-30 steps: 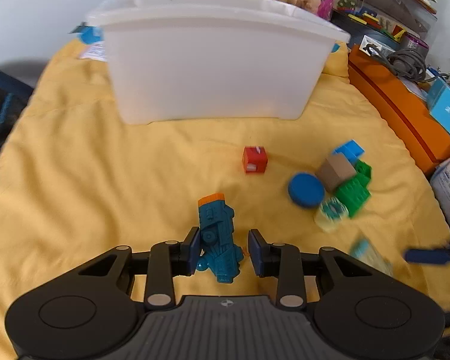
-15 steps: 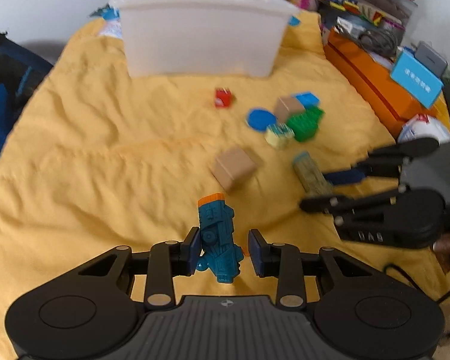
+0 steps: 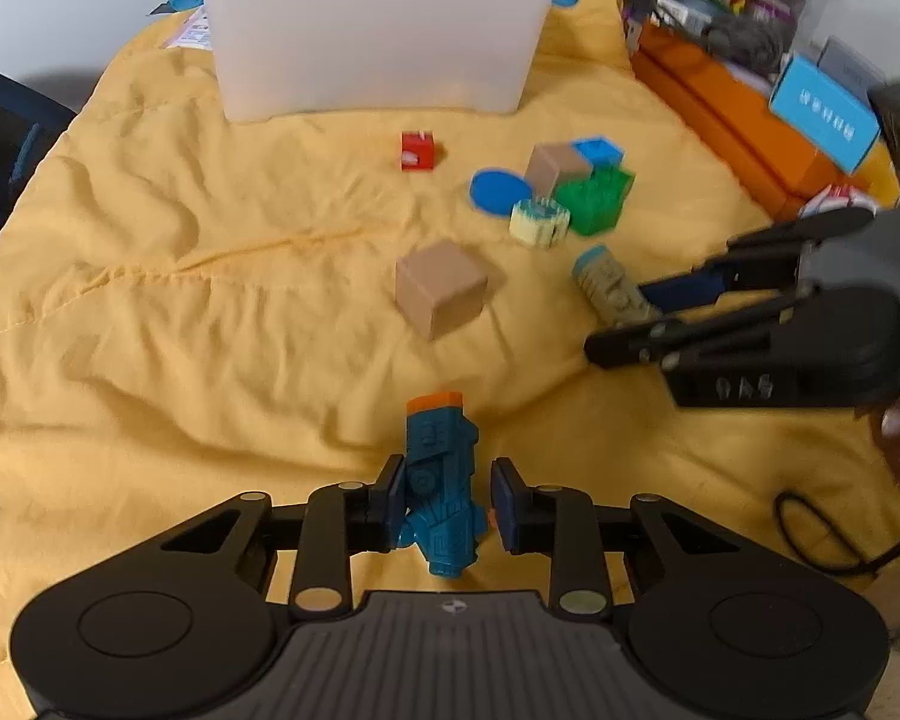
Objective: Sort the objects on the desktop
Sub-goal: 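Carry the teal figure and khaki toy over the bin and open both tools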
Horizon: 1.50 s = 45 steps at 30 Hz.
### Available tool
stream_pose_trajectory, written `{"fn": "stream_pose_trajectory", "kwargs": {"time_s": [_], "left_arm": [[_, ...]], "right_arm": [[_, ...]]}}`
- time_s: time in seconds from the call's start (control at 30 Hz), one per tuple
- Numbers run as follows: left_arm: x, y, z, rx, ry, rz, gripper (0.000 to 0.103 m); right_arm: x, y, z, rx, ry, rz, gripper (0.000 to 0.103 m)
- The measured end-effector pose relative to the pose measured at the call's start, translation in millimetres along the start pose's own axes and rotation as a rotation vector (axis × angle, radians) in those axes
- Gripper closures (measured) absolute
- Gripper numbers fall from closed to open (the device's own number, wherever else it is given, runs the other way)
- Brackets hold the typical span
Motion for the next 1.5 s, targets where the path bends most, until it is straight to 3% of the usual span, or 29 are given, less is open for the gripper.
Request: {"fn": "stream_pose_trajectory", "kwargs": {"time_s": [0.27, 0.5, 0.67, 0.87, 1.03, 1.1, 1.2, 1.3, 1.5], "left_arm": [[-49.3, -22.0, -13.2, 0.000, -0.030, 0.140, 0.070], [-137.1, -43.5, -26.6, -0.049, 0.040, 0.320, 0.070], [-200.2, -46.5, -22.4, -0.063, 0.112, 0.412, 0.070], [-259.9, -16.3, -27.5, -0.057, 0.134, 0.437, 0.070], [-286.5, 21.2, -34.4, -0.089, 0.134, 0.409, 0.070], [-293.1, 32.6, -38.0, -0.076, 0.105, 0.386, 0.068], [-288.5, 24.6, -37.1, -0.034, 0.070, 0.407, 0.055], [-274.9, 8.4, -26.9, -0.019, 0.114, 0.445, 0.051], [-208.4, -4.4, -1.9, 0.016, 0.177, 0.421, 0.049]], "right_arm": [[-29.3, -15.5, 7.3, 0.030, -0.006, 0.045, 0.063], [-75.6, -30.0, 24.5, 0.080, -0.030, 0.134, 0.063], [-126.9, -40.3, 43.5, 0.134, -0.059, 0.234, 0.063], [-184.8, -36.1, 59.2, 0.198, -0.094, 0.330, 0.063], [-211.6, -14.4, 80.7, 0.214, 0.011, 0.329, 0.063], [-218.5, -8.5, 86.4, 0.240, 0.026, 0.343, 0.062], [-217.5, -6.3, 89.4, 0.274, 0.003, 0.340, 0.049], [-204.9, -21.3, 88.1, 0.264, 0.014, 0.364, 0.049], [-151.2, -39.8, 80.3, 0.240, -0.010, 0.312, 0.051]]}}
Point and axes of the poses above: each gripper's, at about its wrist camera, not at the fingertips, and y roughly the way its jaws point, z to its right, x to its underside, the point moved 5 cm from there along y, roughly the way its jaws point, and after that the axes turned 8 degrees about z, right-handed, at the moved point
